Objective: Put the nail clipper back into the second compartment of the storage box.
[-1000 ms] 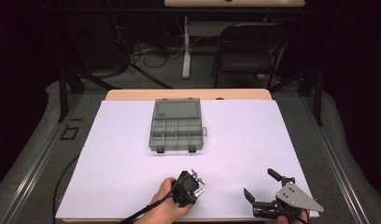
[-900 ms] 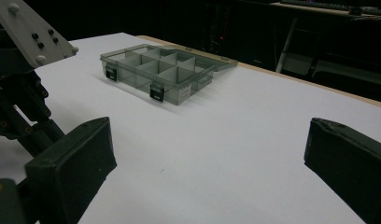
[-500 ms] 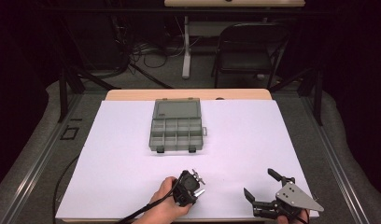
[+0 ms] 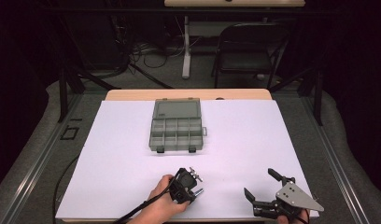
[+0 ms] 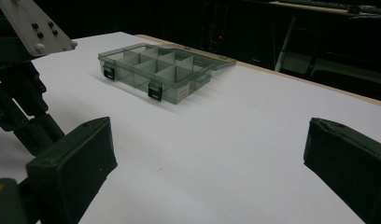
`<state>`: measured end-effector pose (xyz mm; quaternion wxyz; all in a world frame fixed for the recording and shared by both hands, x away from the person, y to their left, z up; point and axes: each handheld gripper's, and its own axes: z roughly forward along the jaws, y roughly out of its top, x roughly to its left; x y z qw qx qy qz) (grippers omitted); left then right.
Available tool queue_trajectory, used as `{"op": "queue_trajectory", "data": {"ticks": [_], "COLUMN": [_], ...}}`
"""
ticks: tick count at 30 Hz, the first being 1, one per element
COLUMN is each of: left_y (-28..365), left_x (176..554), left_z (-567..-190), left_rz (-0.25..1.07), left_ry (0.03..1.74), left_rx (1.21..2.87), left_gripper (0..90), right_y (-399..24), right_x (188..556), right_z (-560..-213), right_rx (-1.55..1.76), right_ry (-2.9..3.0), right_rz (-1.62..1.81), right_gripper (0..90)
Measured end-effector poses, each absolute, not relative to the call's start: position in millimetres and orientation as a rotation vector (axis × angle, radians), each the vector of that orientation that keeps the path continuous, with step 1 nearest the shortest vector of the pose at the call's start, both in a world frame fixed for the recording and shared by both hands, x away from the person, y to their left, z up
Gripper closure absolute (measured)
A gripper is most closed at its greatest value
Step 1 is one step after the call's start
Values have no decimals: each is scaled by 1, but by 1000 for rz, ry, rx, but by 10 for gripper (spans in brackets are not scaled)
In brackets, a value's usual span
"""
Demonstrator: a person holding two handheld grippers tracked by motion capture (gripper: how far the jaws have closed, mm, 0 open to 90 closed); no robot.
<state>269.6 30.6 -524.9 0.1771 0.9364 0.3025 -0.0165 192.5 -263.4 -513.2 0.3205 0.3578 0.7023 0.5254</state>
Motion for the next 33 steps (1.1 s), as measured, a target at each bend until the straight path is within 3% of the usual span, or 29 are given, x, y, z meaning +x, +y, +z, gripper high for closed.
{"op": "queue_trajectory", "data": {"ticks": [11,33], "left_y": [40,80], "left_x": [277,311], "left_z": [-512,-447], "left_rz": [-26,72], "left_ry": [866,909], "left_rx": [2615,2514], "left_gripper": [795,795], "right_y": [-264,-263], "right_x": [192,191], "right_z": [-513,-512], "right_rx": [941,939], "right_ry": [1848,1853], "right_rz": [1376,1371], "right_gripper": [16,16]}}
